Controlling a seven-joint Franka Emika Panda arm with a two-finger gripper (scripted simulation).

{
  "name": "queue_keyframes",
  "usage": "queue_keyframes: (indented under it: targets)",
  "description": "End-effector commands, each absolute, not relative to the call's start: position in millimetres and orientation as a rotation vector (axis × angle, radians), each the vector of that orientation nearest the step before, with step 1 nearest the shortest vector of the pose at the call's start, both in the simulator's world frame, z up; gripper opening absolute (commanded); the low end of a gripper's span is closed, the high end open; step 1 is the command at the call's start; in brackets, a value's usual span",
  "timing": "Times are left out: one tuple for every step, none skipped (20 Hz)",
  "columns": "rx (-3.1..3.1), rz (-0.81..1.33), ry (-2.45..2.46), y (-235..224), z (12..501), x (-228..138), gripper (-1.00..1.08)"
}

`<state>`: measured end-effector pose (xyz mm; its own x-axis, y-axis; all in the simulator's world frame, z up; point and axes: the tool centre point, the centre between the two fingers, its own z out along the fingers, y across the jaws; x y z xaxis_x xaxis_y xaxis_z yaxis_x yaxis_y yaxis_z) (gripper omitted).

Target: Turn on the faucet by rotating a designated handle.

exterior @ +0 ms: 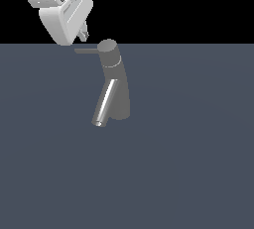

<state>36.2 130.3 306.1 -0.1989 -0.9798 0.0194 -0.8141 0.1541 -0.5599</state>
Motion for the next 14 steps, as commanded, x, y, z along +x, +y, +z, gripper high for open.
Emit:
queue_keyframes:
  targets:
    - [-1.68, -0.649, 2.115, 127.0, 297.4, 39.4, -1.0]
    - [-1.672, -0.648, 2.121, 125.9, 295.4, 40.2, -1.0]
    - [-1.666, -0.648, 2.125, 125.0, 294.0, 40.7, -1.0]
    - [-1.663, -0.647, 2.127, 124.5, 293.2, 41.0, -1.0]
    - [-1.662, -0.647, 2.128, 124.3, 292.9, 41.1, -1.0]
    - [-1.662, -0.647, 2.128, 124.3, 292.9, 41.1, -1.0]
    - [-1.662, -0.647, 2.128, 124.3, 292.9, 41.1, -1.0]
    - [-1.662, -0.647, 2.128, 124.3, 292.9, 41.1, -1.0]
    - [-1.663, -0.647, 2.127, 124.2, 293.1, 40.9, -1.0]
    - [-1.663, -0.647, 2.127, 125.3, 291.0, 37.9, -1.0]
    - [-1.663, -0.647, 2.127, 126.4, 288.8, 34.9, -1.0]
    - [-1.663, -0.647, 2.127, 127.5, 286.6, 31.9, -1.0]
    - [-1.663, -0.647, 2.127, 128.6, 284.4, 28.8, -1.0]
    - [-1.663, -0.647, 2.127, 129.7, 282.2, 25.7, -1.0]
